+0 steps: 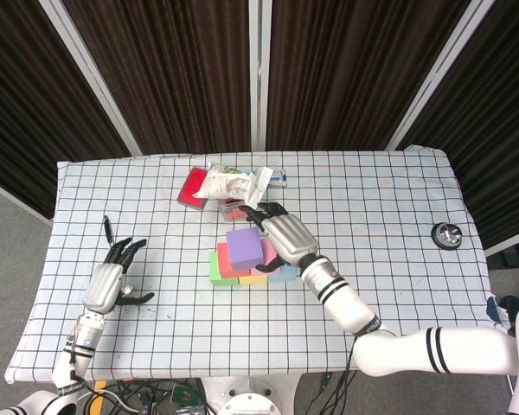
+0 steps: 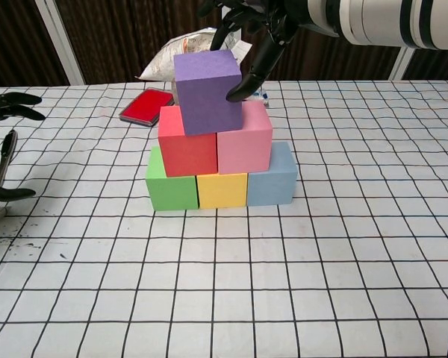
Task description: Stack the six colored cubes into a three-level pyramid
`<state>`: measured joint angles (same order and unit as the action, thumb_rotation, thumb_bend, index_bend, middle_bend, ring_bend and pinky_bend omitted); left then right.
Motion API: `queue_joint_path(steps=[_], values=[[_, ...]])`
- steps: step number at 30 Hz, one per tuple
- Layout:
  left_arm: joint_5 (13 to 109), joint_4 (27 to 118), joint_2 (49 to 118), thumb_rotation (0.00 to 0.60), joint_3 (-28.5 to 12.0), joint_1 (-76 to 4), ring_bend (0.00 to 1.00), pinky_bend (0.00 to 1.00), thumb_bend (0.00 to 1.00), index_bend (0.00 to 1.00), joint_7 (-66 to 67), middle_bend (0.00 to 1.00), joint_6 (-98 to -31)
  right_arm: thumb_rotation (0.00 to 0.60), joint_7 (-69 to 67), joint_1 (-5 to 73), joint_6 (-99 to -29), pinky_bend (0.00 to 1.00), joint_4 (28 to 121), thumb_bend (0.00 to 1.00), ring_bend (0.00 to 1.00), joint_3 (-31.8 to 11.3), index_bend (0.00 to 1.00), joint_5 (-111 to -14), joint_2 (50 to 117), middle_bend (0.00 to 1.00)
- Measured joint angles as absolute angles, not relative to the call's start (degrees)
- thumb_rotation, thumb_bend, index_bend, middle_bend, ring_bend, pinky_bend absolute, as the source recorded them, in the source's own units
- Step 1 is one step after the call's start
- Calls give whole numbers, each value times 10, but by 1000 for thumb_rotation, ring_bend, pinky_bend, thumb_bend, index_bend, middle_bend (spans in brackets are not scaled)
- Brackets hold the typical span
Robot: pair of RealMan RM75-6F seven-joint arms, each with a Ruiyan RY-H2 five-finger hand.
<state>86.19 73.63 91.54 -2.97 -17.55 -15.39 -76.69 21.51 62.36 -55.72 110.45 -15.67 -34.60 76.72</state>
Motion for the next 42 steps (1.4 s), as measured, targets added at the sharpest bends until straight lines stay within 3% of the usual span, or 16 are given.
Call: queue_joint_path(steps=[10, 18, 42], values=[[862, 735, 916, 600, -29, -175, 0, 7, 0, 94, -155, 130, -766, 600, 207, 625, -562, 0, 1091, 92, 26, -161, 0, -358, 785, 268], [862, 733, 916, 600, -29, -174, 0, 7, 0, 95, -160, 130, -767, 600, 206, 626, -581, 0, 1082, 160, 44, -167, 0, -367, 803, 400], [861, 736, 914, 600, -30, -177, 0, 7, 0, 94, -158, 130, -764, 600, 221, 613, -606, 0, 1092, 175, 50, -171, 0, -358, 812, 424]])
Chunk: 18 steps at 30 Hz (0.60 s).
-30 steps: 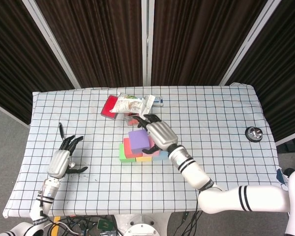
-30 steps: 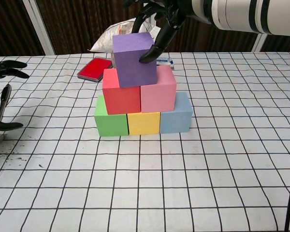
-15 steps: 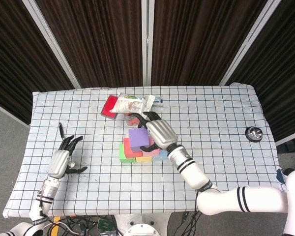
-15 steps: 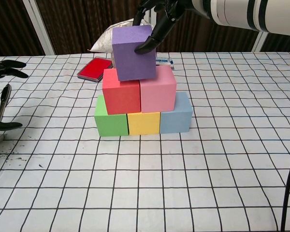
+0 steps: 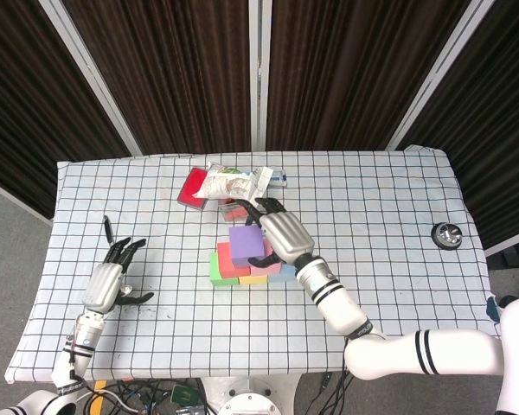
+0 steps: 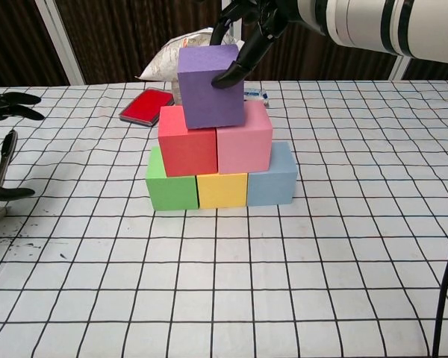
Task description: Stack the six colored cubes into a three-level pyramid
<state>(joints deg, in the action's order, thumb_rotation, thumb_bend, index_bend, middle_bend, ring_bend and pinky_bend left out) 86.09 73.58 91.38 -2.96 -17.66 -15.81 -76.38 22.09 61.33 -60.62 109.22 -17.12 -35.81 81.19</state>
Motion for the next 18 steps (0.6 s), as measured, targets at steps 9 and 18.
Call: queue_joint_path(steps=[9, 18], values=[[861, 736, 913, 600, -29, -177, 0, 7, 0, 95, -159, 130, -762, 600, 229, 613, -615, 0, 1098, 175, 50, -173, 0, -353, 817, 423], [861, 735, 914, 600, -29, -176, 0, 7, 0, 94, -159, 130, -764, 600, 240, 611, -625, 0, 1102, 175, 50, -172, 0, -354, 824, 423]])
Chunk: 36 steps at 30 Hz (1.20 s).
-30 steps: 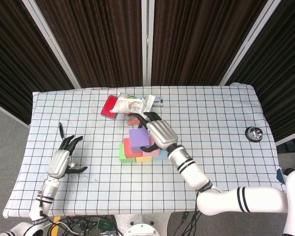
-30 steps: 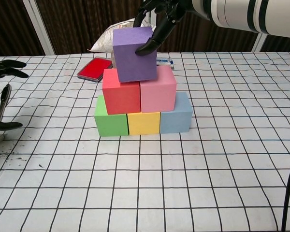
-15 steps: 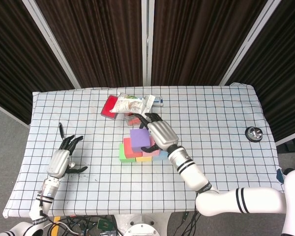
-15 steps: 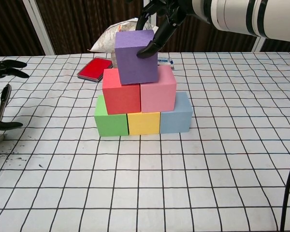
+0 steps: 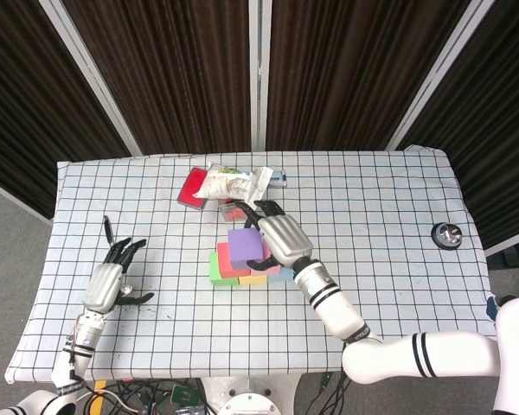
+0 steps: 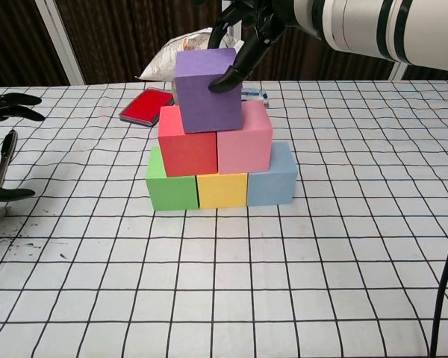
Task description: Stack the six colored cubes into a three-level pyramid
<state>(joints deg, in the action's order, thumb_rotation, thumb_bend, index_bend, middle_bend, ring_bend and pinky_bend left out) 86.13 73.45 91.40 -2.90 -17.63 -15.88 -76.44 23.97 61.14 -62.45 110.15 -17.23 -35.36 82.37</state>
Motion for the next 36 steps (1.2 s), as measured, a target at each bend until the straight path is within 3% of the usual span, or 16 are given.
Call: queue_joint_path(steps=[36], values=[[863, 728, 917, 600, -28, -175, 0, 7, 0, 94, -159, 130, -768, 600, 248, 606, -626, 0, 1090, 181, 50, -178, 0, -362, 842, 421]])
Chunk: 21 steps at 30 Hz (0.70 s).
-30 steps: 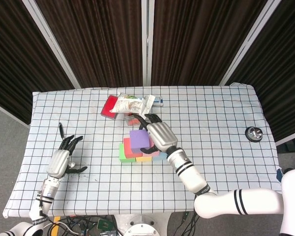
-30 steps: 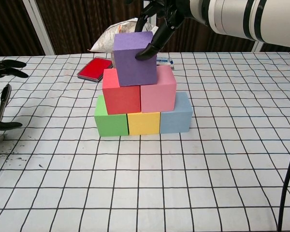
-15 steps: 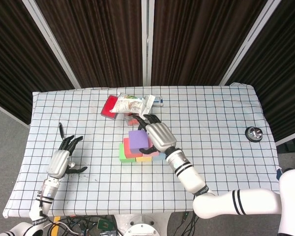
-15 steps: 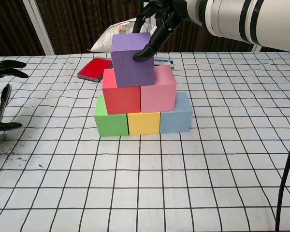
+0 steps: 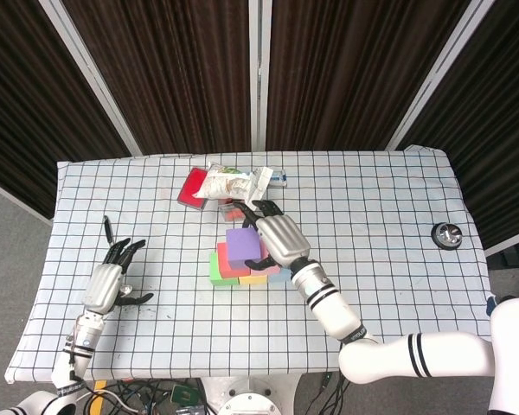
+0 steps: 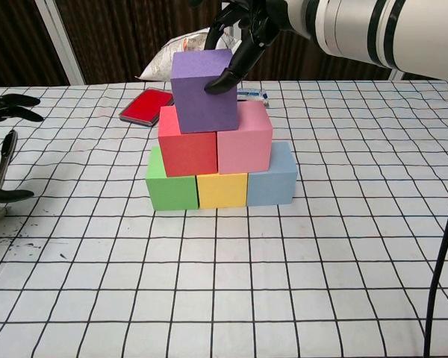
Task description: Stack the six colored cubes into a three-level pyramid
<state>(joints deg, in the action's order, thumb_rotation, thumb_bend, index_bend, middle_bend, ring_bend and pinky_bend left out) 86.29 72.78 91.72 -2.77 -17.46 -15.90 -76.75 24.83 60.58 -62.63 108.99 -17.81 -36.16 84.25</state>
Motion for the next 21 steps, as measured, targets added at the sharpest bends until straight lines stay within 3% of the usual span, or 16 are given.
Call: queue_joint_path(steps=[14, 21], values=[[863, 729, 916, 600, -28, -175, 0, 7, 0, 95, -160, 130, -768, 600, 252, 604, -625, 0, 1090, 182, 50, -178, 0, -361, 843, 413], [863, 728, 916, 600, -28, -175, 0, 7, 0, 94, -161, 130, -767, 600, 251, 602, -620, 0, 1091, 159, 46, -177, 0, -361, 841, 306]])
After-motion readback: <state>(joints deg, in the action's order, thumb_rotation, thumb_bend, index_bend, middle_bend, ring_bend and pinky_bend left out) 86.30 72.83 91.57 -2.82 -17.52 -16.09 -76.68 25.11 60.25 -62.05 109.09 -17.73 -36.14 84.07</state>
